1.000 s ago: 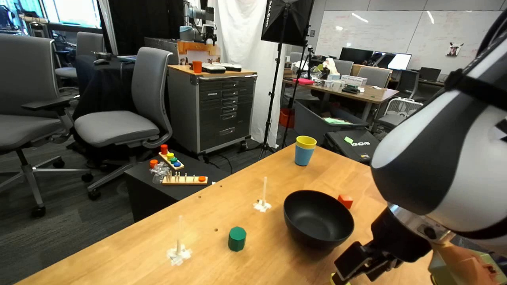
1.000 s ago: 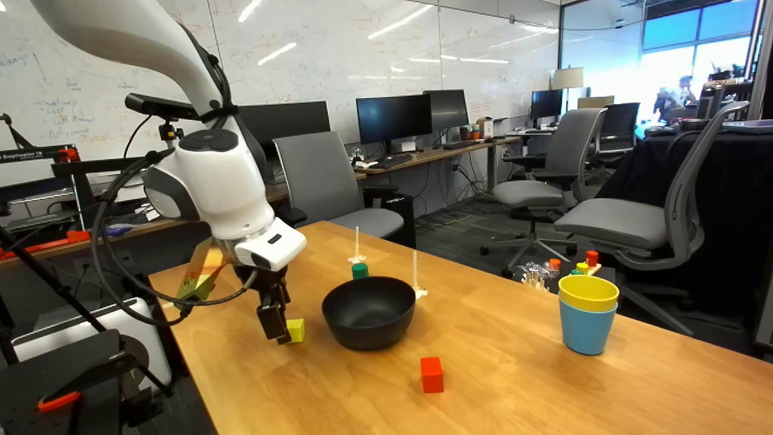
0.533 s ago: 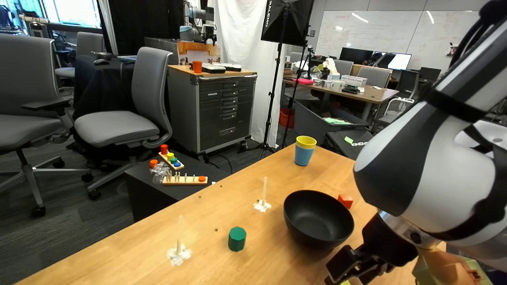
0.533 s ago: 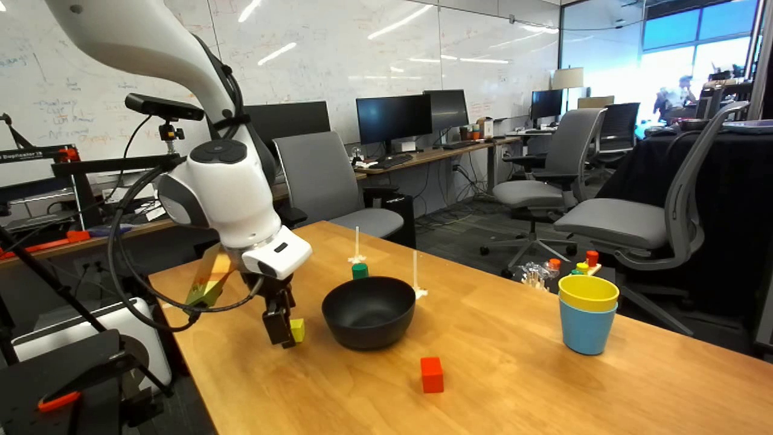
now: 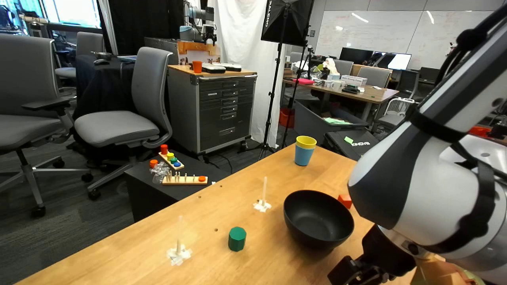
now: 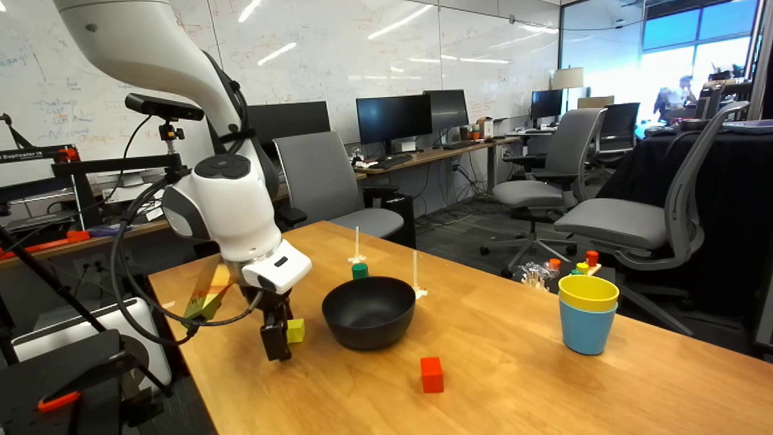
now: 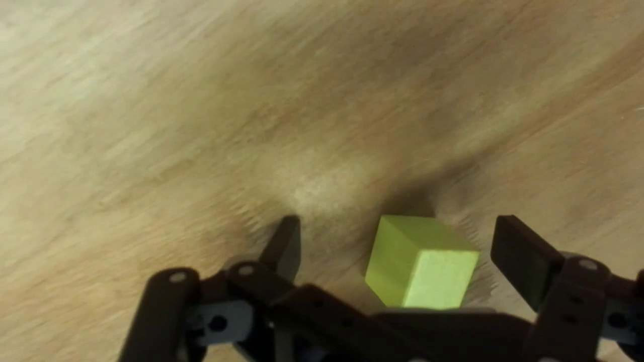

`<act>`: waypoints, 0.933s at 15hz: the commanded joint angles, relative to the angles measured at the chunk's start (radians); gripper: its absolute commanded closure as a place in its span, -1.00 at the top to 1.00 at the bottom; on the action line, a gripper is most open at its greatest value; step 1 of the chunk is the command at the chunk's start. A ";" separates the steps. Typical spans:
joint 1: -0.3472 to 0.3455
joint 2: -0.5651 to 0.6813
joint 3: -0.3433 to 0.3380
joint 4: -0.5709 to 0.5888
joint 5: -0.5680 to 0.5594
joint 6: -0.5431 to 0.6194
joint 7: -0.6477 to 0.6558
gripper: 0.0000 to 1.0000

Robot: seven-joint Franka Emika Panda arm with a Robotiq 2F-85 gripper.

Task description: Put the blocks inside the black bowl

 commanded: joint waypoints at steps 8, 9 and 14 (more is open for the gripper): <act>-0.007 0.023 -0.001 0.039 0.031 0.028 -0.039 -0.46; -0.008 0.021 -0.001 0.041 0.033 0.028 -0.040 -0.59; -0.007 0.009 -0.002 0.038 0.024 0.024 -0.038 -0.68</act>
